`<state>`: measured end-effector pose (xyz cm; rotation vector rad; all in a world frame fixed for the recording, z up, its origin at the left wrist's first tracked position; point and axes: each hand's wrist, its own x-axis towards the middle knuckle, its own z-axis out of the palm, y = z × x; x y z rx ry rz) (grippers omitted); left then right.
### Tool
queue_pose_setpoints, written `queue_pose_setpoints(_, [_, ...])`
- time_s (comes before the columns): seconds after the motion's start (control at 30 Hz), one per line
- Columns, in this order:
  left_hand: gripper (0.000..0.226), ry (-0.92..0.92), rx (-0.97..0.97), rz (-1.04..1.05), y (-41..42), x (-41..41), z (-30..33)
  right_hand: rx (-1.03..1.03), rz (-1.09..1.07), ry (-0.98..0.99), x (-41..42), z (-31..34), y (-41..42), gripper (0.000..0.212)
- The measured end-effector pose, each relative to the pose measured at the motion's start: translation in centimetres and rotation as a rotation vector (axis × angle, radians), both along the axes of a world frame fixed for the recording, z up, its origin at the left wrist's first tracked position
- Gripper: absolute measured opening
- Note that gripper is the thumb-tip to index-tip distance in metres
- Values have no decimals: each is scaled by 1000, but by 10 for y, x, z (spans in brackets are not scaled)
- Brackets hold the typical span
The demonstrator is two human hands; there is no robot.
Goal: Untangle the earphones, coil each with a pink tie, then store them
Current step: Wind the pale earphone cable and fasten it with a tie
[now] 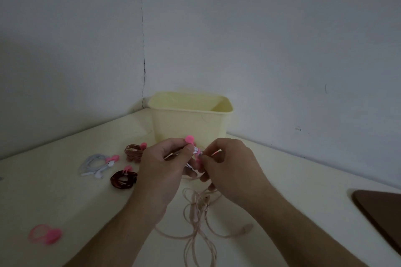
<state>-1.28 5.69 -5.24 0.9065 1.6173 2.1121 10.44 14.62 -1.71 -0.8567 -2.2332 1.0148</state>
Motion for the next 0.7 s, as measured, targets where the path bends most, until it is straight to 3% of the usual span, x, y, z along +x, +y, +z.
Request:
queue_pose_setpoints(0.4, [11,-129,57,-53,0,-6,-1,300,74,10,0,-14,1,10])
queue_pose_setpoints(0.7, [16,77,-59,36,1,-7,-3,-23,103,182,3,-1,6,12])
